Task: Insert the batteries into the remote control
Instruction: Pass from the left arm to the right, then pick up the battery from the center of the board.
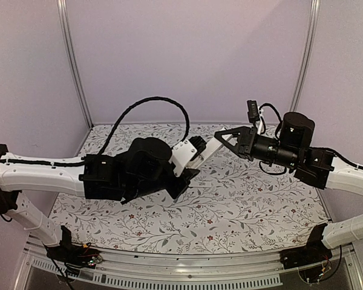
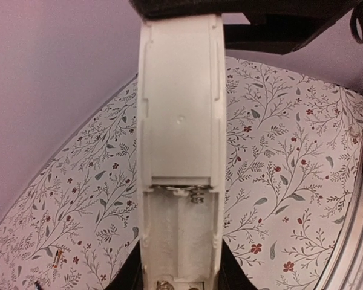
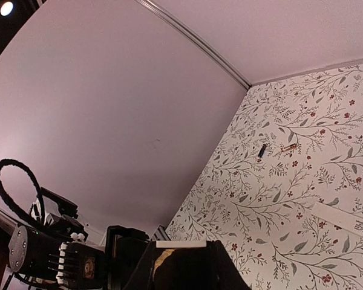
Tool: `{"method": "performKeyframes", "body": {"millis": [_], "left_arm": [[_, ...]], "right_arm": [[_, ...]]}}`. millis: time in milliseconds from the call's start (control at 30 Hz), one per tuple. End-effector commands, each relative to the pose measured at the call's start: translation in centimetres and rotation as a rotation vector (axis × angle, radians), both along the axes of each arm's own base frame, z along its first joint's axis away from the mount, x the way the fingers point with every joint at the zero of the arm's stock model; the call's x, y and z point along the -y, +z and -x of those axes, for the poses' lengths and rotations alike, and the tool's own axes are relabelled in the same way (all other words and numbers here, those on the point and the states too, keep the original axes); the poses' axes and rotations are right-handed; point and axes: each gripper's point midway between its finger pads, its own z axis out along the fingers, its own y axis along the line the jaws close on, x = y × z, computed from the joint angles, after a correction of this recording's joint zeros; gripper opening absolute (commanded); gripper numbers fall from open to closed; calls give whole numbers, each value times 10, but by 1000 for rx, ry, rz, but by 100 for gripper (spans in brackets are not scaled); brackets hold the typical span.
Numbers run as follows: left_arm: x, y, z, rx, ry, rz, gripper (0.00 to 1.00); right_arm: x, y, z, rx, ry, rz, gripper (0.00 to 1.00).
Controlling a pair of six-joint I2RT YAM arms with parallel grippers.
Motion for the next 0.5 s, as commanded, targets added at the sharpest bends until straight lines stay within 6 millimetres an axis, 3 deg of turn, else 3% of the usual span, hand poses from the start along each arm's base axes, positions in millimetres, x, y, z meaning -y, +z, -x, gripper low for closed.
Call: {"method": "performKeyframes", "body": {"millis": [0,100,133,300,467], "left_arm": [[1,11,2,-53,-22,46,30],[-12,11,-7,-133,-16,105,59],[-18,12,-12,-155,-9,128,64],[-60,11,-53,-254,123,201,79],[-122,-5,-111,-389,322,234,82]], "right_arm": [[10,-9,-11,-22,-16,-8,11],[23,-20,-27,-43,-35,5,5],[26,-24,-32,-49,-43,11,4],[44,-47,-56,-57,-79,79,1],[52,-73,-83,-132,-61,144,0]]}}
